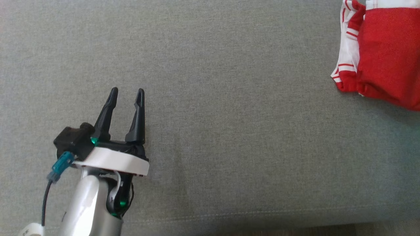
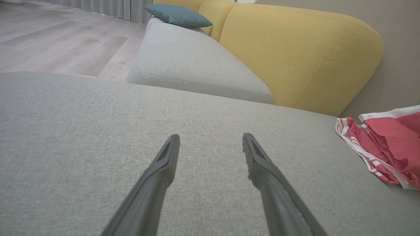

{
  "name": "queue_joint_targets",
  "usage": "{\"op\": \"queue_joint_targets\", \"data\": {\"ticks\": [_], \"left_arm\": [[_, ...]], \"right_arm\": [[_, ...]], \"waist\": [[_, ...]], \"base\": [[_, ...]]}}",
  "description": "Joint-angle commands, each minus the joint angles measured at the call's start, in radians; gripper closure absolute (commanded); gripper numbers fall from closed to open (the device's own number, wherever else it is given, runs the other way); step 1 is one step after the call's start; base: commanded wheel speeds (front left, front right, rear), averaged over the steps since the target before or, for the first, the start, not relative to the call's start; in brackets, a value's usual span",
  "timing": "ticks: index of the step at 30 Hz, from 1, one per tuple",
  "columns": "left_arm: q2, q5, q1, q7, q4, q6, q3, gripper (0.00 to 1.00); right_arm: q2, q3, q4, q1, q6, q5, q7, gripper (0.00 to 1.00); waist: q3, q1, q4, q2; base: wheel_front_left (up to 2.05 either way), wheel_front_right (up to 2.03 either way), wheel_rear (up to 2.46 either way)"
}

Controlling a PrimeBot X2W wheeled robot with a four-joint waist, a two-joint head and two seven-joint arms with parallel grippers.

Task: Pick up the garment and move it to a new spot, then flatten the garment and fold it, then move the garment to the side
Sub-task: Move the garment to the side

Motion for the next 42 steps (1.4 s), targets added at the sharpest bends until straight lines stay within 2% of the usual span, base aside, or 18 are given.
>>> {"op": "queue_joint_targets", "data": {"ticks": [1, 9, 14, 23, 29, 31, 42], "left_arm": [[0.008, 0.01, -0.02, -0.012, -0.024, -0.006, 0.033, 0.0], [0.008, 0.011, -0.008, -0.012, -0.015, -0.006, 0.032, 0.0], [0.008, 0.01, 0.008, -0.012, -0.016, -0.006, 0.034, 0.0], [0.008, 0.002, 0.056, -0.012, -0.034, 0.004, 0.058, 0.0], [0.008, -0.023, 0.083, -0.012, -0.055, 0.022, 0.076, 0.0], [0.008, -0.026, 0.09, -0.012, -0.058, 0.025, 0.08, 0.0], [0.008, -0.056, 0.142, -0.012, -0.061, 0.053, 0.088, 0.0]], "right_arm": [[-0.019, -0.005, -0.04, 0.014, 0.003, -0.002, 0.001, 0.0], [0.028, -0.032, -0.089, 0.004, 0.003, -0.014, -0.04, 0.0], [0.087, -0.03, -0.124, -0.021, 0.003, 0.001, -0.102, 0.0], [0.285, -0.027, -0.166, 0.022, 0.003, 0.068, -0.243, 0.0], [0.464, -0.05, -0.186, 0.129, 0.003, 0.103, -0.345, 0.0], [0.498, -0.051, -0.185, 0.177, 0.003, 0.112, -0.384, 0.0], [0.516, 0.038, -0.177, 0.404, 0.003, 0.273, -0.54, 0.0]], "waist": [[-0.002, 0.0, 0.0, 0.0], [-0.041, 0.0, -0.002, 0.0], [-0.08, 0.0, -0.003, 0.0], [-0.18, 0.0, 0.002, 0.0], [-0.237, 0.0, 0.01, 0.0], [-0.254, 0.0, 0.014, 0.0], [-0.318, 0.0, 0.02, 0.0]], "base": [[0.0, 0.0, 0.0], [0.0, 0.0, 0.0], [0.0, 0.0, 0.0], [0.0, 0.0, 0.0], [0.0, 0.0, 0.0], [0.0, 0.0, 0.0], [0.0, 0.0, 0.0]]}}
